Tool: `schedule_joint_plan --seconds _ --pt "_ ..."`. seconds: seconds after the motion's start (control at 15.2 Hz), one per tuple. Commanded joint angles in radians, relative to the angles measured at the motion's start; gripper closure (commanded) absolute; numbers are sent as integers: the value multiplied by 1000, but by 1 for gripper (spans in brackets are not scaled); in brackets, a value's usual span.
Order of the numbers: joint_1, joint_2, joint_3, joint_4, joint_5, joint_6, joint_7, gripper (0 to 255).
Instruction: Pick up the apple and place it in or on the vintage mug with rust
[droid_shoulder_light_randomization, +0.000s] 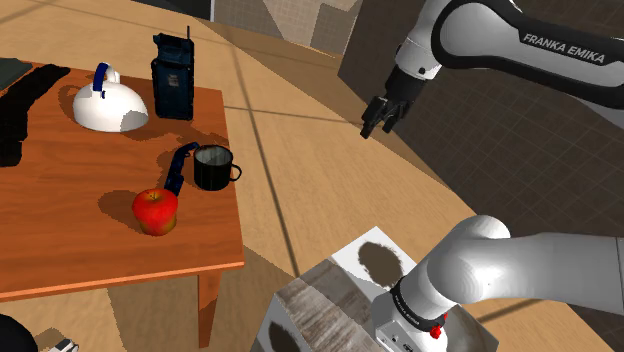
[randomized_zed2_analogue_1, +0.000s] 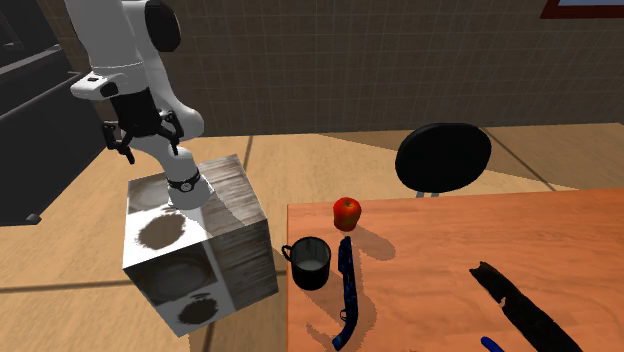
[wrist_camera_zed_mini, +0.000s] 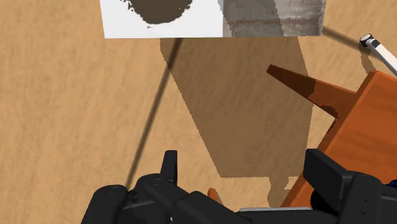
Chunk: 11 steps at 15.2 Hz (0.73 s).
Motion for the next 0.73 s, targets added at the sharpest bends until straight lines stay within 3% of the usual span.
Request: schedule_joint_plan --seconds 0.0,0.66 --pt "0 0 0 0 0 0 0 0" --pt "59 221 233 82 51 122 225 0"
